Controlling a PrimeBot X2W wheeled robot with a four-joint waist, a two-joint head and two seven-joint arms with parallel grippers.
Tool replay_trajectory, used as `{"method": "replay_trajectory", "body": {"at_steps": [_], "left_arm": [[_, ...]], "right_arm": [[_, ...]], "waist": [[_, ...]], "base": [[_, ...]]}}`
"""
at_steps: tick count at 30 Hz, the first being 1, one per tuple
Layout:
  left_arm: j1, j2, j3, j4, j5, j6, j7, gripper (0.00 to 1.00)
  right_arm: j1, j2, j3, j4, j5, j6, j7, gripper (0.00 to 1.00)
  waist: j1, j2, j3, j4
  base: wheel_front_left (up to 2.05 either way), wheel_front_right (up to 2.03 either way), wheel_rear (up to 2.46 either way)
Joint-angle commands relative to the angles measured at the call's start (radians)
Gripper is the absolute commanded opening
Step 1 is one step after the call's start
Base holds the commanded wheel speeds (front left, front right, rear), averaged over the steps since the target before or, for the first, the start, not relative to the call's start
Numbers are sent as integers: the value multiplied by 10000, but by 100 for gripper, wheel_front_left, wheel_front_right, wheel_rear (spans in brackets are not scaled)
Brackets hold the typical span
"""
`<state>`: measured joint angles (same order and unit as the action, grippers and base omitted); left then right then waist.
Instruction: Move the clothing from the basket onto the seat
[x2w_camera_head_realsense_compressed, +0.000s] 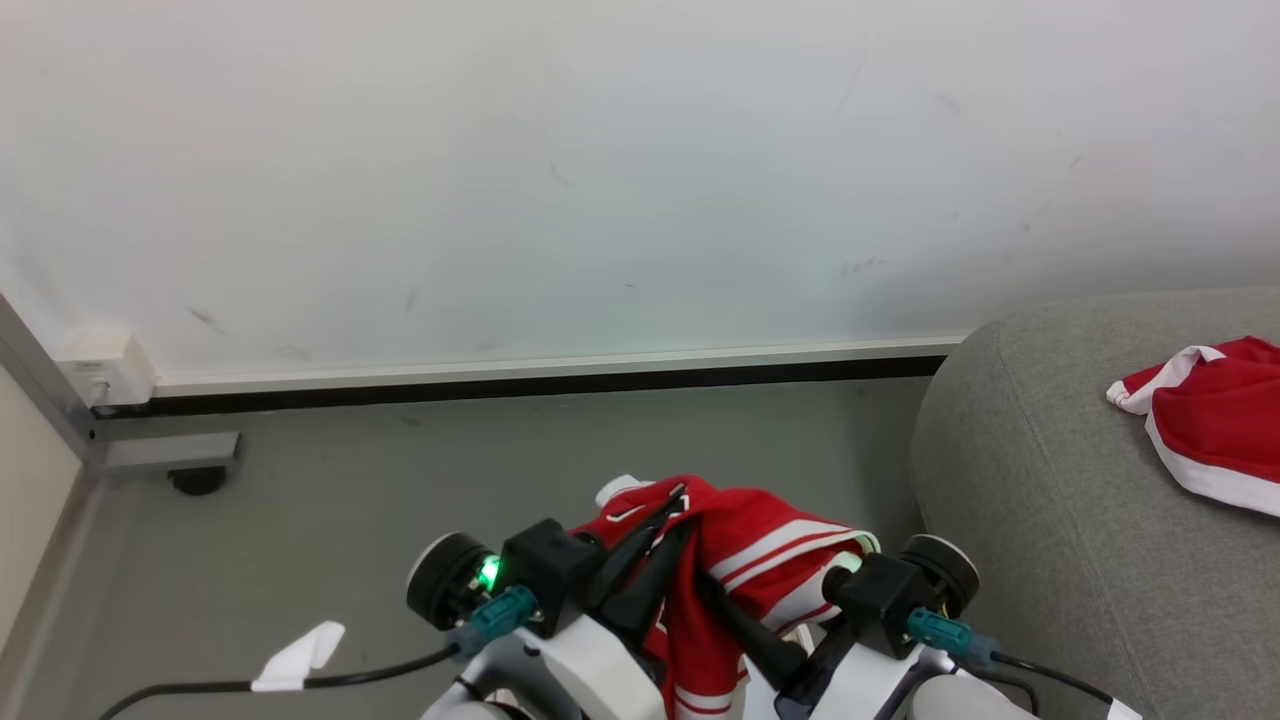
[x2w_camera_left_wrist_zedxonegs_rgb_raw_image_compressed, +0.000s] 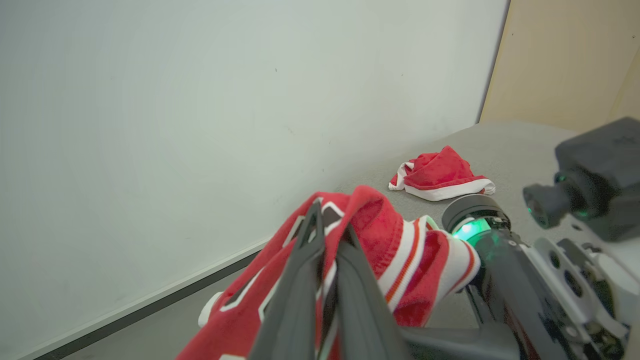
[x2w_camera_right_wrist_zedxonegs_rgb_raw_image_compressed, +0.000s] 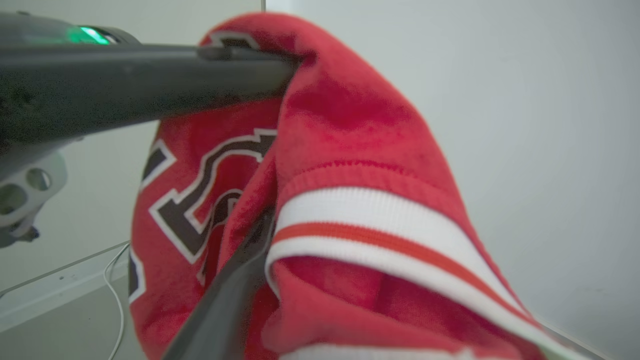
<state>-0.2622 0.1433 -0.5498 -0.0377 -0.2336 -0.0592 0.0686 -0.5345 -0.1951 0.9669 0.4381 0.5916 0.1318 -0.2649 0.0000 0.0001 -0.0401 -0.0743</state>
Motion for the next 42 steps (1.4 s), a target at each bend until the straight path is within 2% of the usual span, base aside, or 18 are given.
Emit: {"method": "replay_trajectory", "body": {"at_steps": [1, 6, 7, 8, 9, 19, 29, 36, 42], "left_arm": [[51, 62, 47, 41, -85, 37, -58, 0], [88, 131, 81, 171, -78, 119, -143, 1], [85, 145, 94, 190, -61, 145, -177, 28], [83, 154, 111, 210, -39, 169, -198, 49], [88, 159, 119, 237, -28, 204, -262, 98], [309, 278, 107, 860, 7, 340, -650, 100], [276, 159, 21, 1142, -111, 433, -798, 100], [296, 176, -49, 1131, -137, 462, -865, 100], [310, 142, -154, 1087, -212, 419, -937, 100]], "right_arm": [[100, -63, -39, -126, 83, -22, 8, 0], [218, -180, -145, -408, 158, -22, 9, 0], [237, -199, -168, -457, 150, -22, 9, 0], [248, -222, -233, -507, 145, -22, 9, 0], [268, -249, -331, -561, 140, -22, 9, 0], [467, -515, -1512, -1088, -361, -22, 7, 0], [648, -812, -2228, -1444, -694, -22, 7, 0], [667, -1046, -2852, -1786, -851, -22, 6, 0], [797, -1326, -3435, -2374, -1003, -22, 6, 0]], "waist": [[0, -1, 13, 3], [0, -1, 37, -30], [0, -1, 40, -39], [0, -1, 44, -47], [0, -1, 45, -55], [0, -1, 94, -170], [0, -1, 113, -437], [0, -1, 214, -981], [0, -1, 361, -1734]], "base": [[0, 0, 0], [0, 0, 0], [0, 0, 0], [0, 0, 0], [0, 0, 0], [0, 0, 0], [0, 0, 0], [0, 0, 0], [0, 0, 0]]}}
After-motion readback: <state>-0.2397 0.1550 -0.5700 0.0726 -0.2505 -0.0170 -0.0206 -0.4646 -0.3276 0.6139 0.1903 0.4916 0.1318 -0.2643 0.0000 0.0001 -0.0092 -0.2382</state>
